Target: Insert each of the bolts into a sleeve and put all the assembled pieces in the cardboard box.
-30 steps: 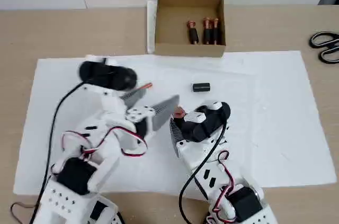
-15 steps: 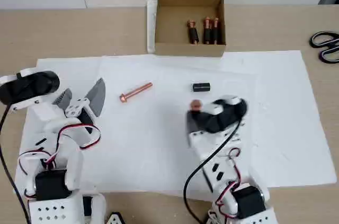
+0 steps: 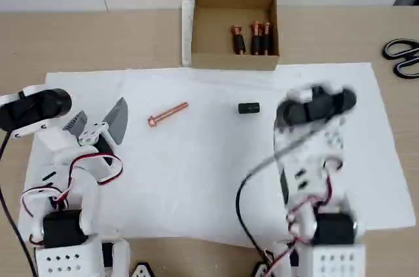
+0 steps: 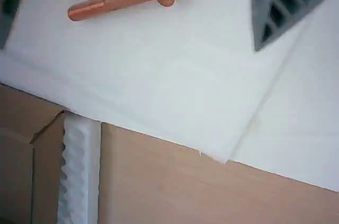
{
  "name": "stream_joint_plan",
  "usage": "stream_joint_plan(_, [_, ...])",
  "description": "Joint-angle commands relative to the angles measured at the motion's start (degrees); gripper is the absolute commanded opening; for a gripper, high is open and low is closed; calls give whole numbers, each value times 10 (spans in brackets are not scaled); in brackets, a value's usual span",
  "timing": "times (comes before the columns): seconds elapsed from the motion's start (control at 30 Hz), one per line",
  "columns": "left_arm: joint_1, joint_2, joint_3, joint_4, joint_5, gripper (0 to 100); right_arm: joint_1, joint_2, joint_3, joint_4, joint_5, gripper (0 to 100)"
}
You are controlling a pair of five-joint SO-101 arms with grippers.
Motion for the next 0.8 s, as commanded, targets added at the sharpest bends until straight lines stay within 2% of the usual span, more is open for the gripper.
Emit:
stream_joint_plan(0.0, [-1, -8, -2, 3, 4, 283, 3, 262, -251, -8, 4, 4])
stream_joint_plan(0.2, [-1, -8, 5, 3, 4, 283, -18, 633, -581, -7, 4, 4])
stream_joint_plan(0.33, [-1, -8, 13, 3, 3, 283, -58, 814, -759, -7, 4, 4])
stream_joint_plan(0.5, [-2, -8, 12, 3, 3, 283, -95, 962, -898, -7, 4, 4])
stream_joint_plan(0.77, [-2, -8, 12, 3, 3, 283, -98, 1120, -1023, -29, 4, 8])
